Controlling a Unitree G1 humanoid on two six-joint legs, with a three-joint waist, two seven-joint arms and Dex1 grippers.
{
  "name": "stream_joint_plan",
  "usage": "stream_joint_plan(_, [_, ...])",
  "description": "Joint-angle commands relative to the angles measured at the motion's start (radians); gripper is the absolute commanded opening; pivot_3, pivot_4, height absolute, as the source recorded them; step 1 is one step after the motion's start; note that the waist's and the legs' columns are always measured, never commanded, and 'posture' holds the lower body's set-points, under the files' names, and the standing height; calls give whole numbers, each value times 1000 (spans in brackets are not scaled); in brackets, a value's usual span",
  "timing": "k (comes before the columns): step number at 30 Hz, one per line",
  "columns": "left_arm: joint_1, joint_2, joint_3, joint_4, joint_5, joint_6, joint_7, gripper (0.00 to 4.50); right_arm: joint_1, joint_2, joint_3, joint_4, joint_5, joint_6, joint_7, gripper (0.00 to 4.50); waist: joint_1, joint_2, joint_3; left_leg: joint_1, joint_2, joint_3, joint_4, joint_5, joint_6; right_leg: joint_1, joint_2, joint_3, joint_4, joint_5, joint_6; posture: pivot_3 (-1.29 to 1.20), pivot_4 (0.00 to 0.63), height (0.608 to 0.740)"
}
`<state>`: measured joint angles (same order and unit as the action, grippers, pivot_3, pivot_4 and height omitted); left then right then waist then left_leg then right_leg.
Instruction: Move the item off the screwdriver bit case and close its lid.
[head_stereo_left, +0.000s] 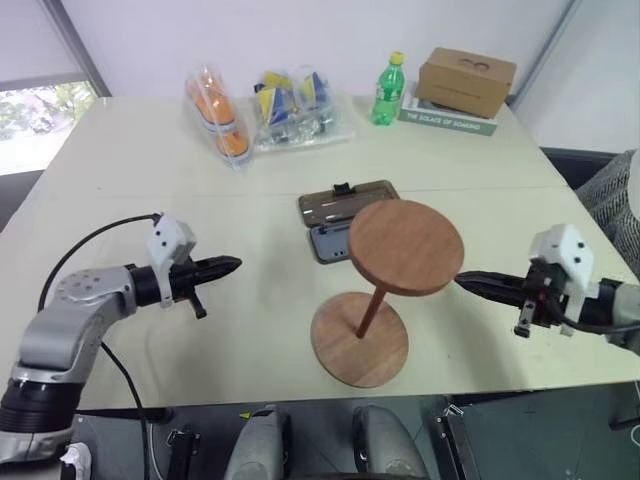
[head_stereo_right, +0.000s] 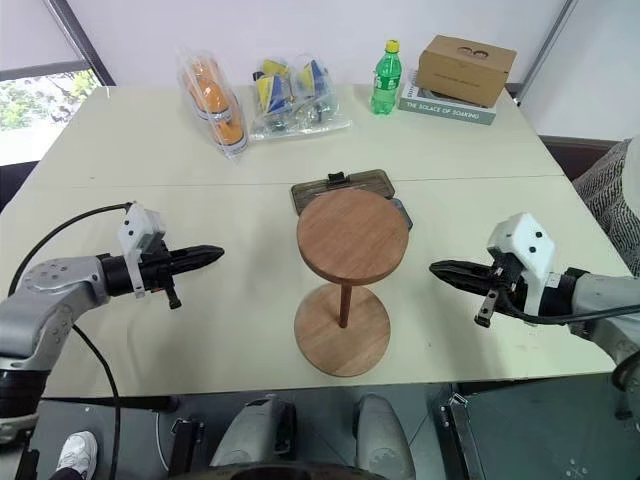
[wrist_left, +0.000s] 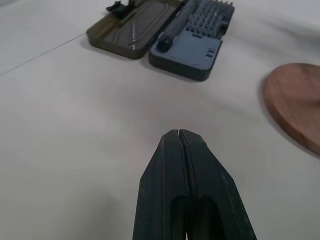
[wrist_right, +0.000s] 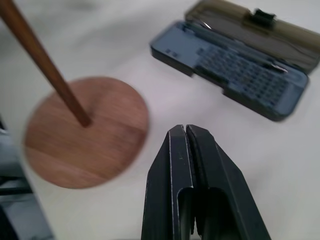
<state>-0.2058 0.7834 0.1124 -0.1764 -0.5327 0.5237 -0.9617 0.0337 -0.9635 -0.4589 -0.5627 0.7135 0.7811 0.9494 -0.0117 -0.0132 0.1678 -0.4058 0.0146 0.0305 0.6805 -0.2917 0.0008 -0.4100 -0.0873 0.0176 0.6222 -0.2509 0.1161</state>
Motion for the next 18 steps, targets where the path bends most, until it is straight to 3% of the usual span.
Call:
stream_joint_plan(1, [-22,2,18,-42,-12,2,2,0,-46,-14,-30,-57,73,32,-29,45,1,0,0,0,0,0,0,0,0,0,0,0,0,0,0,0,150,740])
stream_joint_plan(18, [-61,-51,23,-91,-57,84,90,0,-45,-1,52,-81,80,35,-88,45,4,0,0,-3,-1,0,0,-1,1,0,-3,-1,-5,1,0,0,150,740])
